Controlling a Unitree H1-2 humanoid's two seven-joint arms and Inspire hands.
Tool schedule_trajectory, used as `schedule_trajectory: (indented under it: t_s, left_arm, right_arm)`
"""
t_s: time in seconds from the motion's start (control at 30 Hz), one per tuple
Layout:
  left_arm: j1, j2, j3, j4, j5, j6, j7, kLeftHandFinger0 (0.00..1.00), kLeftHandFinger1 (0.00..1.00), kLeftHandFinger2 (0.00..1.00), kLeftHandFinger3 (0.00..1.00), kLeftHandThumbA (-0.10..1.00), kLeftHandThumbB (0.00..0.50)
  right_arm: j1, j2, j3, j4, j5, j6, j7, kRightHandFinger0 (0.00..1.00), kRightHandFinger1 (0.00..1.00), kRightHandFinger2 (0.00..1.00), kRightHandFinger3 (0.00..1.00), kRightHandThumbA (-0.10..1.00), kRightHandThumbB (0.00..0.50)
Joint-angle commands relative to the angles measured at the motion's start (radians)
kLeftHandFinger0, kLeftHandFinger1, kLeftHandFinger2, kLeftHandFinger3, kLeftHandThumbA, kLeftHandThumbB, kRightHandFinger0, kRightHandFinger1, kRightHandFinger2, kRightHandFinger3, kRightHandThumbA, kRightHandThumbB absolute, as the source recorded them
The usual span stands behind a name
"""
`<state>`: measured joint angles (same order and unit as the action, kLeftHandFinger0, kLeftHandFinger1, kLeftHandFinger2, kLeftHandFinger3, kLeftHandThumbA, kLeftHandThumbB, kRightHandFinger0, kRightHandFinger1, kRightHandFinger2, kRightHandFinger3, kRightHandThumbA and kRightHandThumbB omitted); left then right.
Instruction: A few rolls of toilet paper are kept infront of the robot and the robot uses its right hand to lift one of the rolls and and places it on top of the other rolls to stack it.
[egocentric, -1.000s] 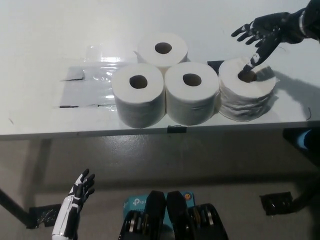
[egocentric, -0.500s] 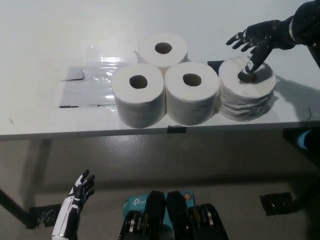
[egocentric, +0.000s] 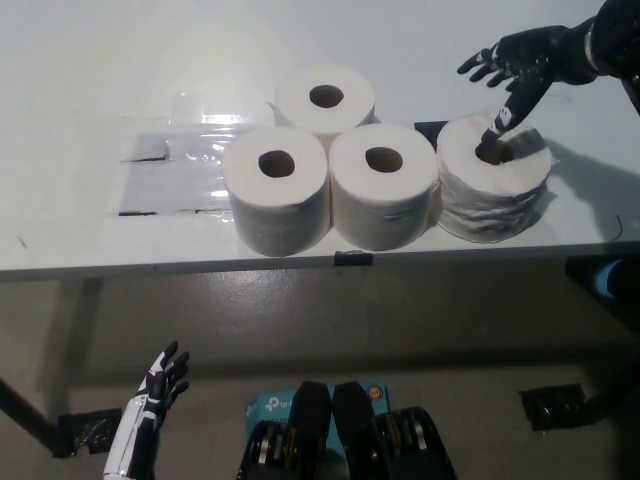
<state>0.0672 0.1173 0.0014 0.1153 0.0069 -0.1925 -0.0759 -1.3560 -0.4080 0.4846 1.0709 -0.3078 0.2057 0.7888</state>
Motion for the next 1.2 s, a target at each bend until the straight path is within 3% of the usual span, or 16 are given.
schedule_trajectory:
  t_s: [0.0, 0.1, 0.2, 0.37, 0.53, 0.6, 0.77, 0.87, 1.03, 1.17]
  left_arm:
    - [0.008, 0.01, -0.005, -0.03, 0.008, -0.018, -0.006, 1.0, 1.0, 1.0, 1.0, 1.0, 0.189]
    - [0.009, 0.008, -0.004, -0.027, 0.006, -0.027, -0.006, 1.0, 1.0, 1.0, 1.0, 1.0, 0.179]
    - [0.012, 0.007, -0.004, -0.029, -0.002, -0.031, -0.01, 1.0, 1.0, 1.0, 1.0, 1.0, 0.171]
    - [0.014, 0.007, -0.005, -0.02, -0.003, -0.043, -0.01, 1.0, 1.0, 1.0, 1.0, 1.0, 0.176]
    - [0.011, 0.008, -0.003, -0.023, -0.01, -0.036, -0.014, 1.0, 1.0, 1.0, 1.0, 1.0, 0.188]
    - [0.012, 0.006, -0.003, -0.027, -0.014, -0.036, -0.014, 1.0, 1.0, 1.0, 1.0, 1.0, 0.162]
    - [0.013, 0.01, -0.001, -0.024, -0.018, -0.042, -0.016, 1.0, 1.0, 1.0, 1.0, 1.0, 0.165]
    - [0.014, 0.008, 0.001, -0.026, -0.02, -0.039, -0.015, 1.0, 1.0, 1.0, 1.0, 1.0, 0.169]
    - [0.016, 0.005, -0.001, -0.023, -0.017, -0.044, -0.014, 1.0, 1.0, 1.0, 1.0, 1.0, 0.172]
    - [0.018, 0.005, 0.001, -0.026, -0.023, -0.043, -0.014, 1.0, 1.0, 1.0, 1.0, 1.0, 0.172]
  right_arm:
    - [-0.075, -0.029, -0.029, -0.03, -0.016, -0.03, -0.045, 1.0, 1.0, 1.0, 1.0, 0.97, 0.328]
    - [-0.067, -0.028, -0.038, -0.034, -0.018, -0.037, -0.058, 1.0, 1.0, 1.0, 1.0, 1.0, 0.338]
    - [-0.055, -0.026, -0.039, -0.039, -0.022, -0.042, -0.057, 1.0, 1.0, 1.0, 1.0, 1.0, 0.305]
    - [-0.054, -0.013, -0.037, -0.003, -0.025, -0.054, -0.067, 1.0, 1.0, 1.0, 1.0, 1.0, 0.326]
    - [-0.058, -0.003, -0.029, 0.003, -0.05, -0.038, -0.104, 1.0, 1.0, 1.0, 1.0, 0.89, 0.286]
    - [-0.052, -0.003, -0.029, -0.012, -0.061, -0.017, -0.121, 1.0, 1.0, 1.0, 1.0, 0.88, 0.323]
    - [-0.049, -0.001, -0.02, -0.007, -0.077, -0.039, -0.125, 1.0, 1.0, 1.0, 1.0, 0.91, 0.34]
    - [-0.043, -0.003, -0.018, -0.005, -0.082, -0.052, -0.123, 1.0, 1.0, 1.0, 1.0, 0.89, 0.303]
    - [-0.035, -0.003, -0.016, -0.007, -0.096, -0.053, -0.126, 1.0, 1.0, 1.0, 1.0, 0.88, 0.286]
    - [-0.034, 0.003, -0.016, -0.003, -0.111, -0.021, -0.136, 1.0, 1.0, 1.0, 1.0, 0.87, 0.316]
